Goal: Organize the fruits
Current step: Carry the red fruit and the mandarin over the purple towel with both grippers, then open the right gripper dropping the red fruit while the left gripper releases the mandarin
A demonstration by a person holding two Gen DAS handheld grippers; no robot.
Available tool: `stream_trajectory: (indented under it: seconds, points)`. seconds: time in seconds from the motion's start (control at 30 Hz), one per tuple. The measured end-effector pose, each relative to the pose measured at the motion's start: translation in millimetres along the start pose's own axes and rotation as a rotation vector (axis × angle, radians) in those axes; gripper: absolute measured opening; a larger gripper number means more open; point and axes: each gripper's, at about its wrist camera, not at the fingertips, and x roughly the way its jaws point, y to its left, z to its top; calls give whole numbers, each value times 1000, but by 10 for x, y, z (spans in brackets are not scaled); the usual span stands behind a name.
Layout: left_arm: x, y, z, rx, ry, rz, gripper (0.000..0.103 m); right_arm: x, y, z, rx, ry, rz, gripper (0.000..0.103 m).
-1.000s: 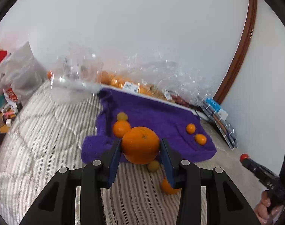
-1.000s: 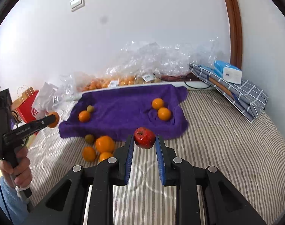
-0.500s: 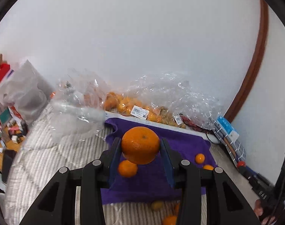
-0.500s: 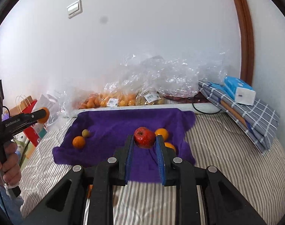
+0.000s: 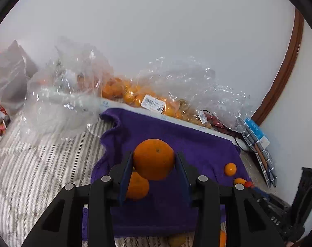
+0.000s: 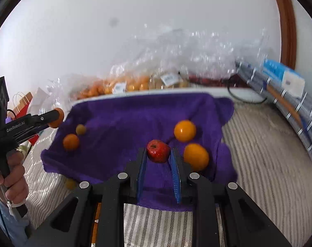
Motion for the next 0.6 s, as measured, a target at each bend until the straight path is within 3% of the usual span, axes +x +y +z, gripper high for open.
stream_trajectory:
  seconds: [0.3,0.6]
  points:
    - [146,-75,-84,26,33,-36,39,145,-100,-50,41,64,36,24]
    - [347,-223,-201,106,69,-14,39,245,-44,-90,15,106,9,24]
